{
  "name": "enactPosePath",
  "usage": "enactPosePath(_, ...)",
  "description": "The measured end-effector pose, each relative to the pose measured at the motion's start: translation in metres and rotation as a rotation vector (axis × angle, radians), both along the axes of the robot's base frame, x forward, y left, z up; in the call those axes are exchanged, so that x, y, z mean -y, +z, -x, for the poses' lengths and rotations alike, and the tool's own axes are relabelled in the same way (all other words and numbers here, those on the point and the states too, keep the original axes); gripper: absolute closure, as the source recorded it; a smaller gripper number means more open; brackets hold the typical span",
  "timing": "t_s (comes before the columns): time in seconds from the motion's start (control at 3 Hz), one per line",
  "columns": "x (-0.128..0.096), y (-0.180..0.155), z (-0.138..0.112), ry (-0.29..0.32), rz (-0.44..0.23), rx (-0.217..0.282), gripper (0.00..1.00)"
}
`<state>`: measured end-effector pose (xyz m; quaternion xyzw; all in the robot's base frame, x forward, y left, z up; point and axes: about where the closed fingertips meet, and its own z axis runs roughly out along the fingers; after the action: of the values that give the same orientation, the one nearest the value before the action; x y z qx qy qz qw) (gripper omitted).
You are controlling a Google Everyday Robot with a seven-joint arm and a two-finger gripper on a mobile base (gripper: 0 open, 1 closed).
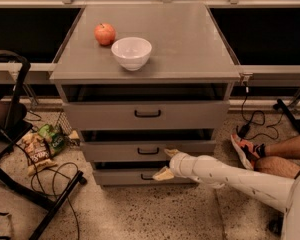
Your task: Close middle drawer
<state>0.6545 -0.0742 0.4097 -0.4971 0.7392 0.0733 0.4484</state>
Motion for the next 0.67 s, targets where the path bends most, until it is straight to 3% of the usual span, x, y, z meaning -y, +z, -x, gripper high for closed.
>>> enactPosePath(0.33, 0.0, 0.0, 0.0, 0.0, 0.0, 0.0, 0.0)
enactPosePath(0.67, 0.0002, 0.0, 0.0013, 0.0, 0.0, 0.0, 0.21)
